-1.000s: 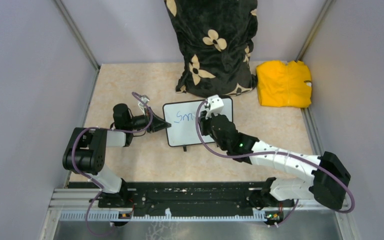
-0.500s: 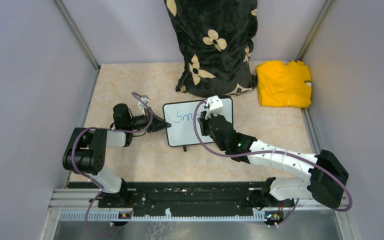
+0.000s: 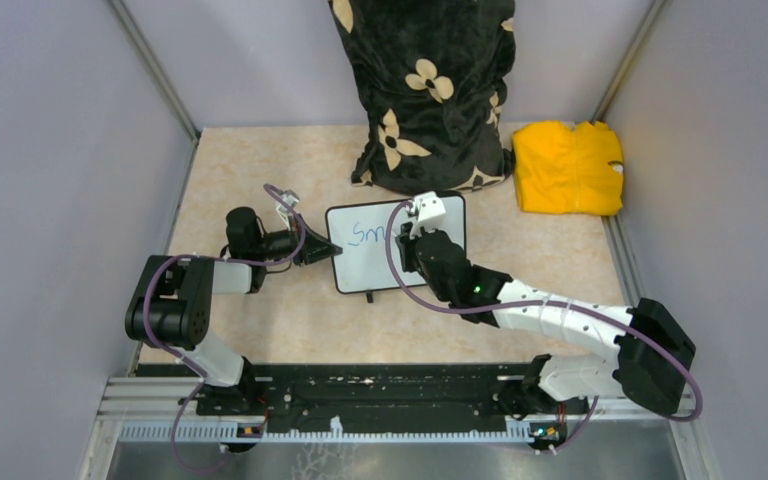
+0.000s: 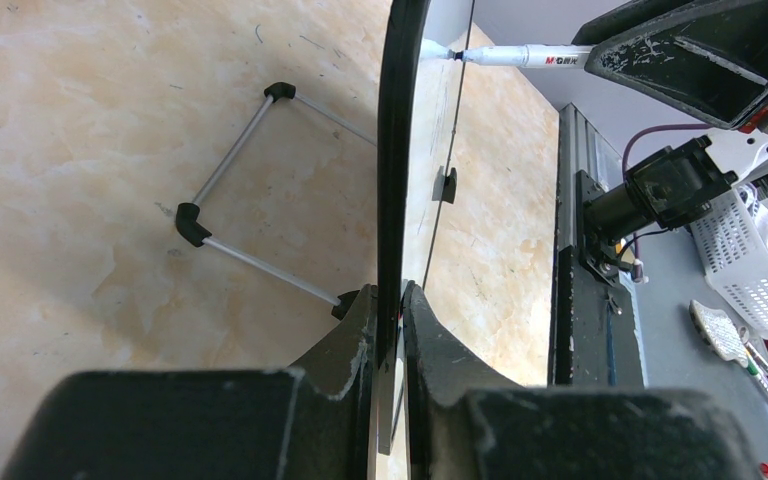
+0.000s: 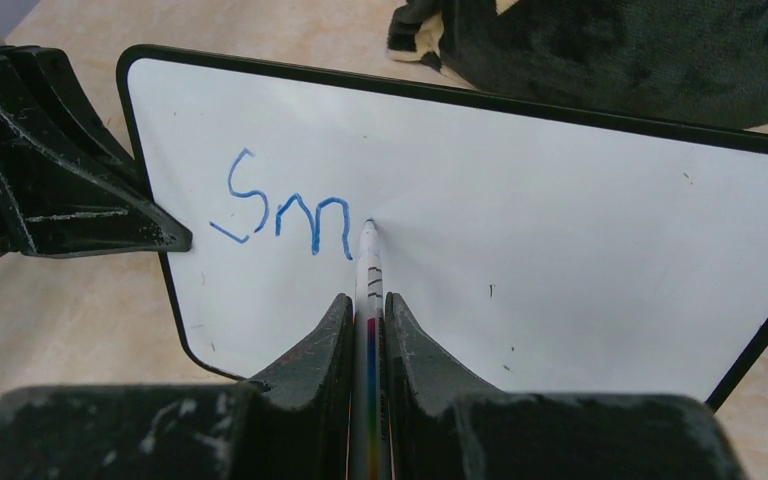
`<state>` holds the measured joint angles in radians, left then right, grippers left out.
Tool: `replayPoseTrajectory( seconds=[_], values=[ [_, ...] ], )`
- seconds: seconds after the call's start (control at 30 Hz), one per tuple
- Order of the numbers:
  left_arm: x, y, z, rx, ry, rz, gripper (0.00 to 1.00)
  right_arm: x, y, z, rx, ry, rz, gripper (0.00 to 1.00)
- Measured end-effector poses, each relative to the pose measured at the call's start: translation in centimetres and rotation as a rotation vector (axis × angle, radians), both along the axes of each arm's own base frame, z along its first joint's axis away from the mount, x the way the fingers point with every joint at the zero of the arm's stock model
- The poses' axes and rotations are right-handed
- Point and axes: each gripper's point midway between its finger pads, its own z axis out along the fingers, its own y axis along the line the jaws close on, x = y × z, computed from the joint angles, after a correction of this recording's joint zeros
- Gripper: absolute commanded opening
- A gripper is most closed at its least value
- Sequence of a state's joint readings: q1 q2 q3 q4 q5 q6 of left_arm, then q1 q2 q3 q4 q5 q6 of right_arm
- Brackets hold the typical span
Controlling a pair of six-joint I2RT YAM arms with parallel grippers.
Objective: Write a sentence on the whiteboard
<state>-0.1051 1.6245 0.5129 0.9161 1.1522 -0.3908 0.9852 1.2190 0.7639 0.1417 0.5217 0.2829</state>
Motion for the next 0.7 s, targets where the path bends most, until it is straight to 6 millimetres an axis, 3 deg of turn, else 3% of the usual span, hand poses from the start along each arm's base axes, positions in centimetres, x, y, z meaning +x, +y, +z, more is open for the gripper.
replayPoseTrajectory(
  seconds=[0.7],
  values=[
    [-0.02,-0.01,-0.01,0.0,0.0,-0.001,0.0,-0.32,-0.13,-0.49,-0.001,0.022,0.003,0.0]
  ],
)
